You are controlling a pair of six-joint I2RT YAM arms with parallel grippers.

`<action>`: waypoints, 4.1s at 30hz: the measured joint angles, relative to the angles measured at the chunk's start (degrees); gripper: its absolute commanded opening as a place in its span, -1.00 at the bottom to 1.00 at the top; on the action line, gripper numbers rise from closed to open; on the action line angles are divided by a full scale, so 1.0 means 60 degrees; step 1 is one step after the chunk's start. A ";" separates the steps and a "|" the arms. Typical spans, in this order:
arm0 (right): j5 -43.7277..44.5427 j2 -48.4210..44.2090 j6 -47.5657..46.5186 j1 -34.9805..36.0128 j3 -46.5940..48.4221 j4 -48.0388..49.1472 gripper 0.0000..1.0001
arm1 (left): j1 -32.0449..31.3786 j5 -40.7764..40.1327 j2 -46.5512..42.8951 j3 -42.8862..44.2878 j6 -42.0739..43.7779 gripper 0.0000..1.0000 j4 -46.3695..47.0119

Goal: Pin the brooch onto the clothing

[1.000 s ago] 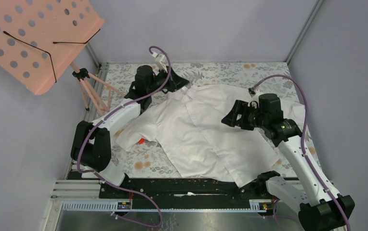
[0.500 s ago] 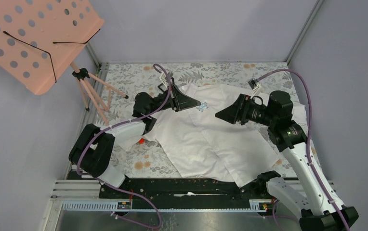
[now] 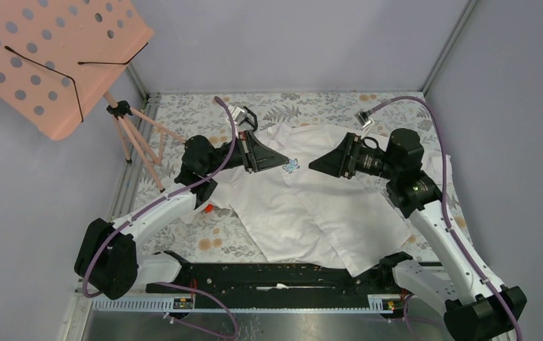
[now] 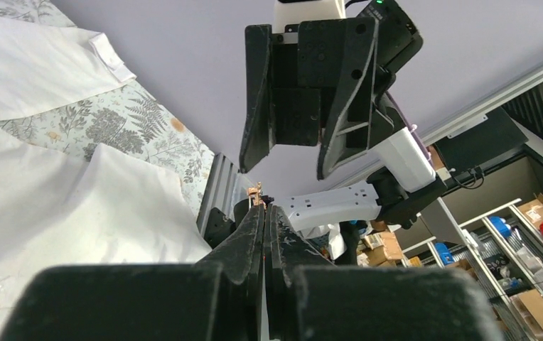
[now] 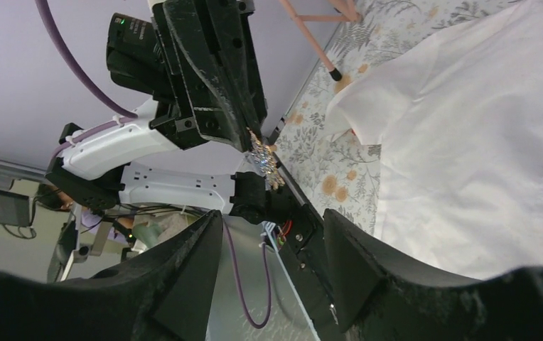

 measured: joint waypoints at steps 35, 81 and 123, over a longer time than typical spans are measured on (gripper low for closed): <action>0.8812 0.3595 -0.4306 0.6306 0.3920 -0.4506 0.34 | -0.0113 -0.4040 -0.0623 0.2441 0.1432 -1.00 -1.2058; 1.1788 0.6040 -0.5515 0.7814 0.4248 -0.3169 -0.35 | 0.0295 -0.4761 -0.0415 0.3319 0.1228 -1.00 -1.3584; 0.8615 0.1158 -0.1381 0.4867 0.0528 0.2186 -1.00 | 0.0412 -0.5045 -0.3348 0.0827 0.2109 0.80 -0.6743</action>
